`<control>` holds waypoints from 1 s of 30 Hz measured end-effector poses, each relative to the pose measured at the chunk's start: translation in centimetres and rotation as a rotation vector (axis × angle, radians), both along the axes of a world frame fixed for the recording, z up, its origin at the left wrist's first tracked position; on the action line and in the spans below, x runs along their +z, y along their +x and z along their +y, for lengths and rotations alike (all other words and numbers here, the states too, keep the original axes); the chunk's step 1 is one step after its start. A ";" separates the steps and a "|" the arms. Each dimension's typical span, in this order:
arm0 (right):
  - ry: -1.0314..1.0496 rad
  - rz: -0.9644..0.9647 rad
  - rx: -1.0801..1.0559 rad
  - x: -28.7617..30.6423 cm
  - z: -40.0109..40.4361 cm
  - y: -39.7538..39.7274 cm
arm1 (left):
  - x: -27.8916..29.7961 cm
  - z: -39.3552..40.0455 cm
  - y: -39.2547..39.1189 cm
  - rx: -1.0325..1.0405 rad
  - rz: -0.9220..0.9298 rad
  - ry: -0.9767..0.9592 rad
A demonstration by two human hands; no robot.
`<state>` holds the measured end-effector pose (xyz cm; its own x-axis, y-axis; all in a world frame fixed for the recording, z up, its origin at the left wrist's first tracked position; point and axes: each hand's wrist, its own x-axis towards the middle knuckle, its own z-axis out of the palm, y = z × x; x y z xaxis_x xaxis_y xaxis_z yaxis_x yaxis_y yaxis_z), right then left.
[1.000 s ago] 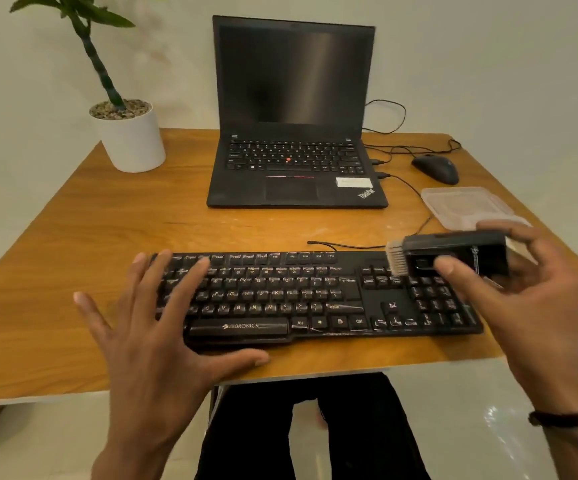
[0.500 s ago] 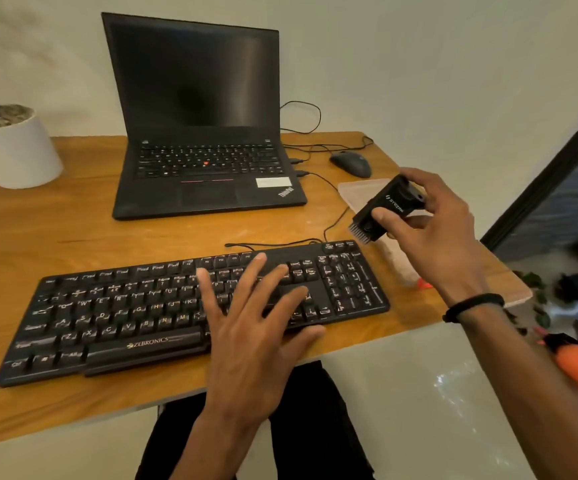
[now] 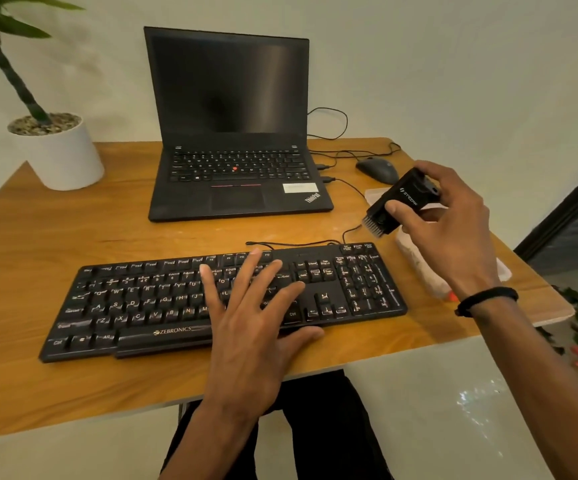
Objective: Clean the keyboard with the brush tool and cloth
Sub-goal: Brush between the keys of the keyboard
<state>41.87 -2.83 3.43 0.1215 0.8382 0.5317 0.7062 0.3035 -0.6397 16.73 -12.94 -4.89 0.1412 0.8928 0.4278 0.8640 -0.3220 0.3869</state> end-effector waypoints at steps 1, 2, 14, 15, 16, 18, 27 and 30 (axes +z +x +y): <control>0.000 -0.005 -0.004 0.1 -0.1 0.1 | 0.0 0.0 -0.2 0.009 -0.006 -0.004; -0.004 -0.004 -0.010 0.1 -0.2 0.1 | -0.1 0.0 -0.4 0.020 -0.015 -0.005; -0.062 -0.105 0.026 -1.1 0.8 -0.1 | -0.9 -0.5 3.4 -0.094 -0.071 0.230; -0.072 -0.136 0.030 -1.2 0.9 -0.2 | -1.2 -0.5 3.3 -0.087 -0.080 0.230; -0.075 -0.164 0.026 -1.2 1.0 -0.3 | -1.3 -0.5 3.1 -0.085 -0.082 0.231; -0.064 -0.204 0.007 -1.1 1.1 -0.4 | -1.6 -0.6 3.0 -0.086 -0.065 0.241; -0.037 -0.398 0.054 -0.8 0.3 -4.0 | -1.7 -0.6 3.2 -0.074 -0.044 0.243; -0.084 -0.263 0.148 -0.7 0.4 -5.1 | -1.7 -0.7 3.1 -0.072 -0.050 0.246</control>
